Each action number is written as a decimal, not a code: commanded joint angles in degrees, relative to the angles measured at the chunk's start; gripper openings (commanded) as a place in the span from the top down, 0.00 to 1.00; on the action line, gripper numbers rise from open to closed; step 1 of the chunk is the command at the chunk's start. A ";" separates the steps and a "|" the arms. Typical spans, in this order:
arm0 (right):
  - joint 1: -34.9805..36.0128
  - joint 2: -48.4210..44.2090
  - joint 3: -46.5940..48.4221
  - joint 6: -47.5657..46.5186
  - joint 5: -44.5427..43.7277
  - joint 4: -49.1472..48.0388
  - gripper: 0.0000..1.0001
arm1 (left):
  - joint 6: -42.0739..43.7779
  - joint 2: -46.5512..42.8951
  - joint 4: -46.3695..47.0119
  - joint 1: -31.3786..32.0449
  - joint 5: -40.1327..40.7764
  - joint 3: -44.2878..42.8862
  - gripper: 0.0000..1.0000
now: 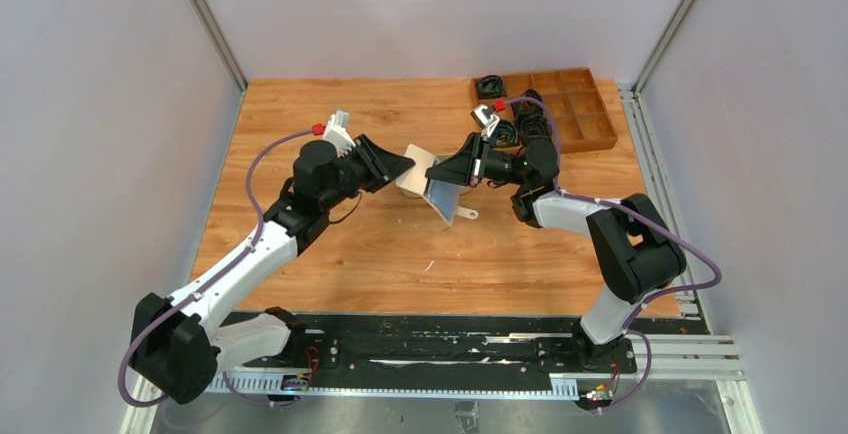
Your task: Take the credit cards out of the card holder
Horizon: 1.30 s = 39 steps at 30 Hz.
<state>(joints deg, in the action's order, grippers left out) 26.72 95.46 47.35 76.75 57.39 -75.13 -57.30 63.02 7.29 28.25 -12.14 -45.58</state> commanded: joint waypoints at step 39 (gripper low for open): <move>-2.03 1.95 -1.46 3.07 -7.30 -12.21 0.50 | -4.39 -0.03 13.26 -4.61 -3.74 2.27 1.00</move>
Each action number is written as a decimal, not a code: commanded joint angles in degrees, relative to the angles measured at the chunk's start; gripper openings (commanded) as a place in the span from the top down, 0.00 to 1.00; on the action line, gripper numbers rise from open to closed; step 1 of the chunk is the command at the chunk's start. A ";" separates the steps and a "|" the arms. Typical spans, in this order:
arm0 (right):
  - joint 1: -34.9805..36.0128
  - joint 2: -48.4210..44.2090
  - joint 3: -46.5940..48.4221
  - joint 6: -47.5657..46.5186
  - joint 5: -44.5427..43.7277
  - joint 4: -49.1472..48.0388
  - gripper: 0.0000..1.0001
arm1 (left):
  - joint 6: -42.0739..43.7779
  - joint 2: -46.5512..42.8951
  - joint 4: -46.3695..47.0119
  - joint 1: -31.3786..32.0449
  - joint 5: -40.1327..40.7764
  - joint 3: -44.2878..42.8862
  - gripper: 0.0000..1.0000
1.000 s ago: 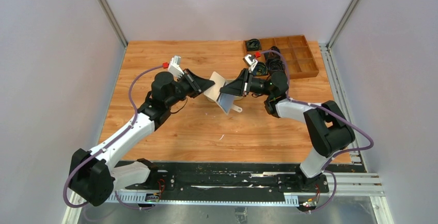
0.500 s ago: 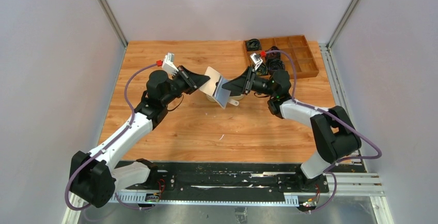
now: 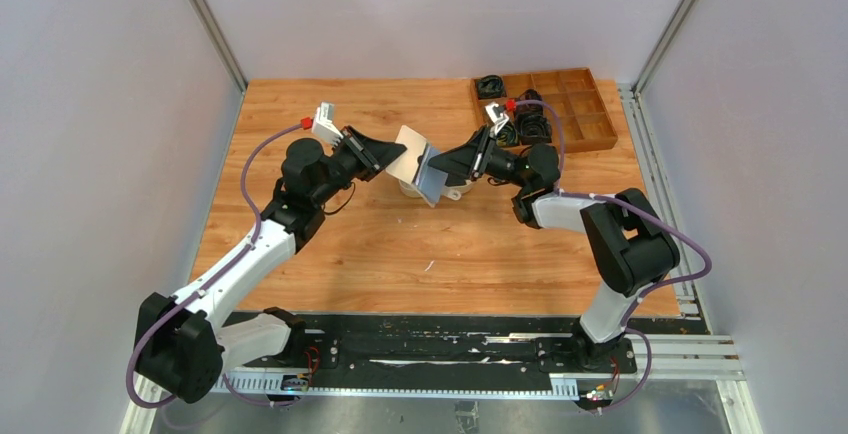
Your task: Take the credit cards out of the card holder
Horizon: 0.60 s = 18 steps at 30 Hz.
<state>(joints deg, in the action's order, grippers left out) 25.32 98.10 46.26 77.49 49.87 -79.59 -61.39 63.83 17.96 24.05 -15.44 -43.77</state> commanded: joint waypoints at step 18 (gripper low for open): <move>1.90 2.78 3.16 3.56 0.63 -8.98 0.51 | -2.08 0.84 5.34 -0.41 -0.75 0.95 1.00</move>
<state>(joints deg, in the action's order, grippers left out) 26.04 99.39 47.31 80.90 49.89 -85.23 -62.39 64.18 19.66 24.05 -15.33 -43.53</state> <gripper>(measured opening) 0.489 0.022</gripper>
